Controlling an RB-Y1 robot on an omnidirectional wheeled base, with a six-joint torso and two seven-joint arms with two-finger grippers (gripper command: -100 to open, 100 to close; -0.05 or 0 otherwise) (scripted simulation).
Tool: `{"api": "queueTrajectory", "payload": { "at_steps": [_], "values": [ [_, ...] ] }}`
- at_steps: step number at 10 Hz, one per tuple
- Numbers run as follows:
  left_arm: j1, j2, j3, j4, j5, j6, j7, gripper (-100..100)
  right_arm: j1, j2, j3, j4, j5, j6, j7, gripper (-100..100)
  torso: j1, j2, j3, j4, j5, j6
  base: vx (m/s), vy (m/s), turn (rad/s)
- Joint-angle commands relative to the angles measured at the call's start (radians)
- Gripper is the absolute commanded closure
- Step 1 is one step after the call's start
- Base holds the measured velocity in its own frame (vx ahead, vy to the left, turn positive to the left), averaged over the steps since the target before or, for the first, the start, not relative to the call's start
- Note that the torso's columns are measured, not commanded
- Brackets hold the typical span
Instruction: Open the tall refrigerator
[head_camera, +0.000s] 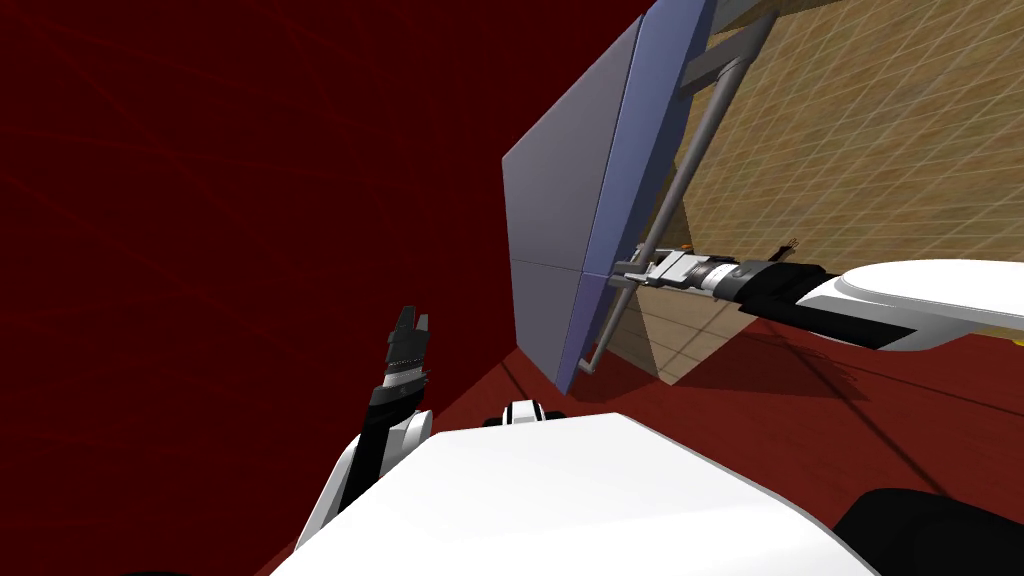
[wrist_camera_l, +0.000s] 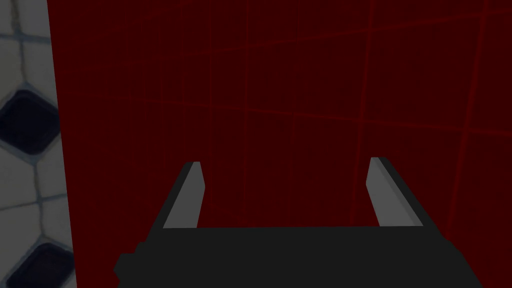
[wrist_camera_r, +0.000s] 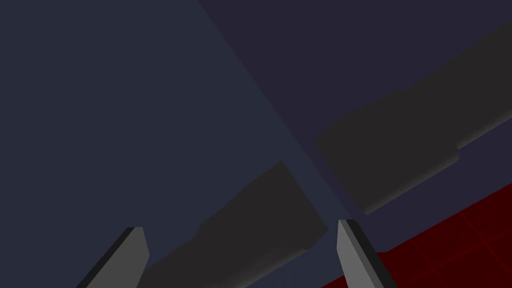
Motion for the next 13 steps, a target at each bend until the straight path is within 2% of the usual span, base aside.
{"api": "queueTrajectory", "payload": {
  "at_steps": [1,2,4,5,7,8,11,12,13],
  "values": [
    [0.000,0.000,0.000,0.000,0.000,0.000,0.000,0,0.011,-0.015,-0.016,0.005,-0.003,0.001,-0.006,-100,0.004,-0.004,-0.002,0.000,0.001,0.001,0.067,0.032,-0.038],
    [0.000,0.000,0.000,0.000,0.000,0.000,0.000,0,0.013,-0.017,-0.017,0.004,-0.004,-0.001,-0.008,100,0.005,-0.002,-0.002,0.000,0.002,0.001,0.002,0.004,-0.014],
    [0.000,0.000,0.000,0.000,0.000,0.000,0.000,0,0.009,-0.019,-0.023,-0.048,-0.013,-0.004,-0.006,100,0.001,0.002,0.001,0.001,0.001,0.001,-0.107,-0.240,0.084],
    [-0.001,0.001,0.000,0.000,0.000,0.000,0.000,0,0.009,-0.019,-0.023,-0.048,-0.013,-0.004,-0.006,100,-0.007,0.005,0.003,0.004,-0.001,0.004,-0.123,-0.313,0.092],
    [0.000,0.001,0.000,0.000,0.000,0.000,0.000,0,0.005,-0.023,-0.028,-0.100,-0.022,-0.008,-0.004,100,-0.004,-0.002,-0.003,0.004,0.000,0.007,-0.103,-0.315,0.037],
    [0.000,0.001,0.000,0.000,0.000,0.000,0.000,0,0.005,-0.023,-0.028,-0.100,-0.022,-0.008,-0.004,100,-0.002,-0.006,-0.006,0.002,0.002,0.004,-0.094,-0.249,0.040],
    [0.000,0.001,0.000,0.000,0.000,0.000,0.000,0,-0.001,-0.028,-0.037,-0.179,-0.036,-0.013,-0.001,100,0.001,-0.009,-0.008,0.002,0.004,0.002,-0.133,-0.336,0.087],
    [0.000,0.001,0.000,0.000,0.000,0.000,0.000,0,-0.001,-0.028,-0.037,-0.179,-0.036,-0.013,-0.001,100,0.000,-0.007,-0.007,0.002,0.003,0.003,-0.142,-0.283,0.055],
    [0.000,0.000,0.000,0.000,0.000,0.000,0.000,0,-0.003,-0.030,-0.040,-0.205,-0.041,-0.014,0.000,100,0.003,-0.008,-0.007,0.002,0.002,0.005,-0.120,-0.250,0.029]
  ]
}}
